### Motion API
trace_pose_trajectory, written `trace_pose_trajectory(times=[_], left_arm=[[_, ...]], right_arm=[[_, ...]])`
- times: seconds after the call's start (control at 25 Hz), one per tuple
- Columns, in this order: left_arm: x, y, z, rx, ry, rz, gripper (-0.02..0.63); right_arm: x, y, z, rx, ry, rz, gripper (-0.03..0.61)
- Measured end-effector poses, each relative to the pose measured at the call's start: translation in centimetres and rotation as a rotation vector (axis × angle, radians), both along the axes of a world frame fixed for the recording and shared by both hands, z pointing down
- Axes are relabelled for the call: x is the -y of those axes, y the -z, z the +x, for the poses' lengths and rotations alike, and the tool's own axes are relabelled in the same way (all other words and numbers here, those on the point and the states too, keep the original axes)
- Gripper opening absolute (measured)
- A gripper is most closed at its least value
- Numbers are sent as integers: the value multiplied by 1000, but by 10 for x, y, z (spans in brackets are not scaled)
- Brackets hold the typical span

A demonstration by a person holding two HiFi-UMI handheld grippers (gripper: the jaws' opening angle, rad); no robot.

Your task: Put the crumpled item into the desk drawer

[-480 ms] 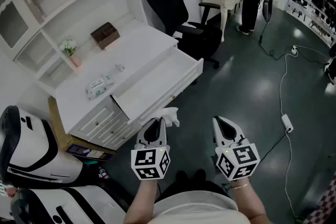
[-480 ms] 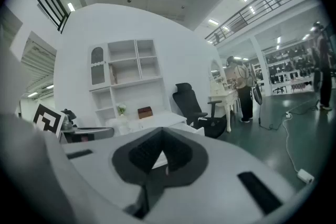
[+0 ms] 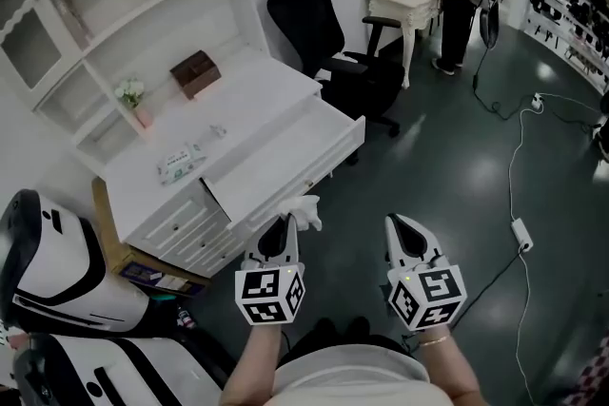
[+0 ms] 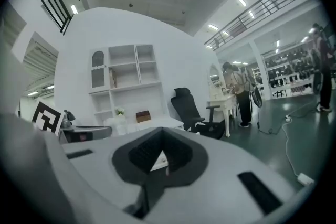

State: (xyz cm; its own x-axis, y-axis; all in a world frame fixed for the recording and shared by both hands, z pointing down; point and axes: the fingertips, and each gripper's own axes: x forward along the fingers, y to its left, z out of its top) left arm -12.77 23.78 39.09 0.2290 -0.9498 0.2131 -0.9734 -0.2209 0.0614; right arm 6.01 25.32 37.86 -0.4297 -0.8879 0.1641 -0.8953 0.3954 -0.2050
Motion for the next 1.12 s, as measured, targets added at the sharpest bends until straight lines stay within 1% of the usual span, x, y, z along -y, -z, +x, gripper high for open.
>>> trace_pose_trajectory(times=[0.32, 0.76, 1.12], left_arm=[[-2, 5, 14, 9, 11, 27, 20], [0, 13, 22, 12, 44, 51, 20], [33, 8, 15, 23, 64, 43, 20]], right_arm=[[-1, 6, 20, -11, -16, 38, 2], [3, 6, 42, -10, -38, 31, 2], [32, -3, 51, 0, -62, 13, 2]])
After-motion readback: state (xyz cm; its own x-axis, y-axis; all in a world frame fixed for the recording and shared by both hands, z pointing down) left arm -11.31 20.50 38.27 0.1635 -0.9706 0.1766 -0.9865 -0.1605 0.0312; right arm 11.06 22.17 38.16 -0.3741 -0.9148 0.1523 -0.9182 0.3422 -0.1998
